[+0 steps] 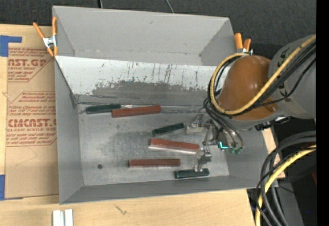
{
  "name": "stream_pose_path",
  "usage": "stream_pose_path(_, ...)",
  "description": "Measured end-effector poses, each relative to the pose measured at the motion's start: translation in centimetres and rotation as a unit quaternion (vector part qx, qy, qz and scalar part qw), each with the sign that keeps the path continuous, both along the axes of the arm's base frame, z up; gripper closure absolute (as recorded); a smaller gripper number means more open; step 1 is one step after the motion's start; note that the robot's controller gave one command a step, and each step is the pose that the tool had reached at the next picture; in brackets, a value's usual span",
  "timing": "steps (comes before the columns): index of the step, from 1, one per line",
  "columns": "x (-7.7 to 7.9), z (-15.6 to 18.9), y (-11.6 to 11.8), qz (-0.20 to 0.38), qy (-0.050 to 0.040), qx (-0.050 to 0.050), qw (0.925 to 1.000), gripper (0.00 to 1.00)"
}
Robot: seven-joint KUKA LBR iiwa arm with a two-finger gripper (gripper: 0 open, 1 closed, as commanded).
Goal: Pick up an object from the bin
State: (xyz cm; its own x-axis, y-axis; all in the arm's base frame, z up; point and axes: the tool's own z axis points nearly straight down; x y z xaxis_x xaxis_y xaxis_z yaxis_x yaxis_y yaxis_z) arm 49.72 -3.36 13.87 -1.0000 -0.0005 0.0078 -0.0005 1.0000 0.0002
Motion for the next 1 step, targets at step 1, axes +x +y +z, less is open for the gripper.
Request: stream_pose_path(1,0.20,0.40,0.00,0.000,-0.0038,0.000,1.0000,0.00)
